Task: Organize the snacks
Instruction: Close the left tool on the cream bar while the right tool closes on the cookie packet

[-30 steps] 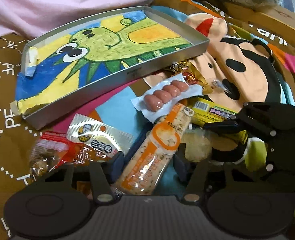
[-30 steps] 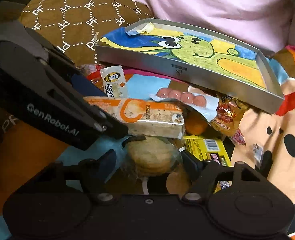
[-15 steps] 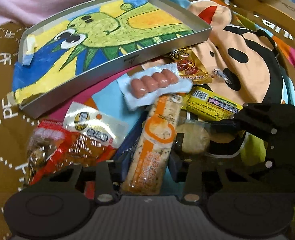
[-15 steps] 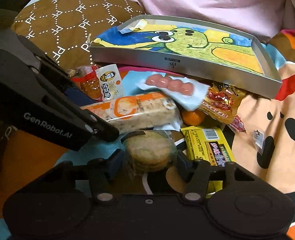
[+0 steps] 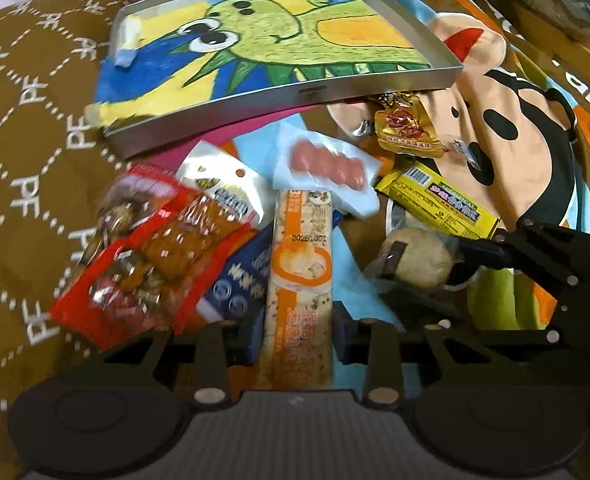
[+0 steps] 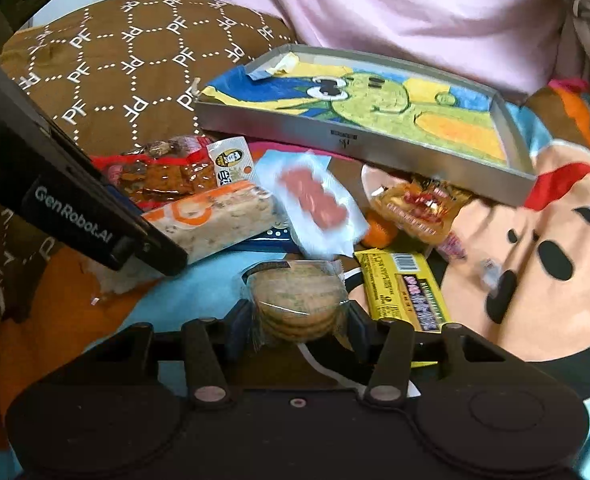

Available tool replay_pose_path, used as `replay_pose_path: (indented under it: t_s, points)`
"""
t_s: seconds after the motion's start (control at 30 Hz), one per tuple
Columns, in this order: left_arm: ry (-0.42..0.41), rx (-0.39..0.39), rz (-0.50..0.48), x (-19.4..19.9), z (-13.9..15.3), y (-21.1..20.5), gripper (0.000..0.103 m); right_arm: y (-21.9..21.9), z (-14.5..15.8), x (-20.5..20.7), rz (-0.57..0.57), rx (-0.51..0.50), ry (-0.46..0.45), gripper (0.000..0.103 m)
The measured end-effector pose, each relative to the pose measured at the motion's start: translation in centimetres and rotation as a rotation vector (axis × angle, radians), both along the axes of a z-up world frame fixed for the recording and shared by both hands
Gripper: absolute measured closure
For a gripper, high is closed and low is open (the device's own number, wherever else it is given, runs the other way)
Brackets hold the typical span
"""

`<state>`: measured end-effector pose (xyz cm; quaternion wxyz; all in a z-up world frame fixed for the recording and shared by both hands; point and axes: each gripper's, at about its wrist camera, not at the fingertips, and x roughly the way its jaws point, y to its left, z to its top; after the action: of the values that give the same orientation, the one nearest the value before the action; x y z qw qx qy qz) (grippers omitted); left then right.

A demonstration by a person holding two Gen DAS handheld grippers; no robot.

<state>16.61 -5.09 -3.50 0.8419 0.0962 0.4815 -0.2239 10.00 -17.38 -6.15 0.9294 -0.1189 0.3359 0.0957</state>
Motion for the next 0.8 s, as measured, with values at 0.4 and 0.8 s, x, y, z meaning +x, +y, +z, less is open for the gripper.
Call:
replay_pose_path:
  t_s: [0.4,0.8]
  points:
    - [0.007,0.032,0.059,-3.6,1.2,0.0,0.067,0.7,2.1,-4.2,0.019,-0.060,-0.122,0.051]
    - [-0.026,0.066,0.064,-4.0,1.5,0.0,0.067,0.0,2.7,-4.0,0.000,-0.046,-0.168,0.051]
